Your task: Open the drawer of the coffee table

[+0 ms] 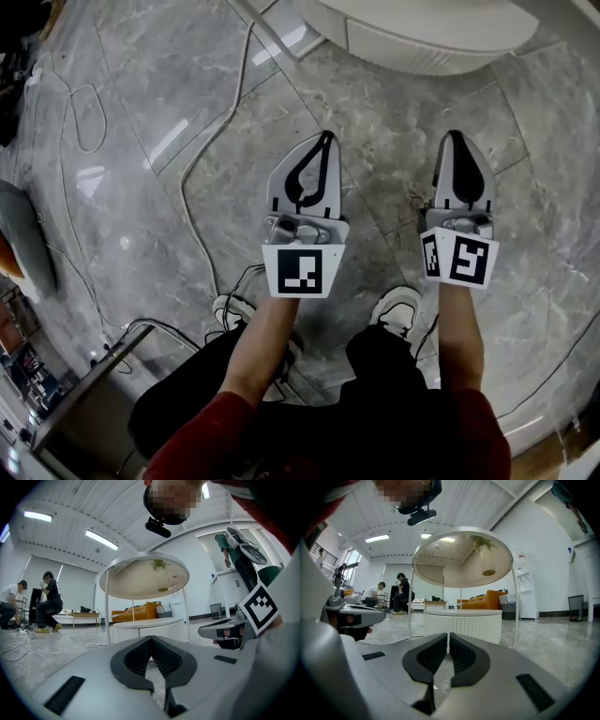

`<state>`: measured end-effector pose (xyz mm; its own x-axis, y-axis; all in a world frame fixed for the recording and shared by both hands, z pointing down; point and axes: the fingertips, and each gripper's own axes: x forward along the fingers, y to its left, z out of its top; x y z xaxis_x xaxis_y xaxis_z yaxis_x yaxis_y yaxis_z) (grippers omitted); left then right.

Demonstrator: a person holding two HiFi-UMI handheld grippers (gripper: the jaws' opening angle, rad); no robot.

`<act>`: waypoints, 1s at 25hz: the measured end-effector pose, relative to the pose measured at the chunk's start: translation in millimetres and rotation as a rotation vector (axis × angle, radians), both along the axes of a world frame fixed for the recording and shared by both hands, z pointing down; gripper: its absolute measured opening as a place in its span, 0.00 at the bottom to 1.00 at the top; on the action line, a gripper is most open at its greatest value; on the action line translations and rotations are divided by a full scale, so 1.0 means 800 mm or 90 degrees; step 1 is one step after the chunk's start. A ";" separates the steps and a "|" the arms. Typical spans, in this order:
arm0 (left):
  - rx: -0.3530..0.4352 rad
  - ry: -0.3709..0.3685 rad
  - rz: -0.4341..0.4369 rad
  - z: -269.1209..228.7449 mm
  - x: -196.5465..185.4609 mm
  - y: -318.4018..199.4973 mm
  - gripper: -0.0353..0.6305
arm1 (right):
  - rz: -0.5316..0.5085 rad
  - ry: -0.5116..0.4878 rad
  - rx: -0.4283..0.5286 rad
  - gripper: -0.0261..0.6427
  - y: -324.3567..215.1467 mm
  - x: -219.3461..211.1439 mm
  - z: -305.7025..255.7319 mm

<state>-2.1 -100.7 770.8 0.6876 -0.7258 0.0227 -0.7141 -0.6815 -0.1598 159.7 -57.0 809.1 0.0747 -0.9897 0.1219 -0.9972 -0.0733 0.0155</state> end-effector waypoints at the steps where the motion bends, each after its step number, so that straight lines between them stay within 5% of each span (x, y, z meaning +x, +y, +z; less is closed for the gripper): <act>1: 0.000 0.001 -0.001 0.001 0.002 -0.001 0.07 | 0.003 -0.010 -0.001 0.08 0.001 0.002 0.004; 7: -0.013 0.005 -0.005 0.009 0.007 -0.002 0.07 | 0.016 -0.088 -0.011 0.08 -0.001 0.010 0.026; 13: -0.011 0.002 -0.003 0.009 0.011 -0.003 0.07 | 0.043 -0.385 0.014 0.08 -0.026 0.039 0.066; 19: -0.021 -0.008 0.000 0.016 0.015 -0.001 0.07 | -0.039 -0.618 0.094 0.08 -0.068 0.050 0.073; 25: -0.027 -0.013 0.000 0.018 0.020 0.001 0.07 | -0.020 -0.849 0.172 0.31 -0.077 0.077 0.112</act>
<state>13.9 -100.2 785.3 0.6871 -0.7235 0.0669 -0.7107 -0.6883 -0.1455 221.3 -118.8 899.0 0.0298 -0.9931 -0.1130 -0.2444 0.1024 -0.9642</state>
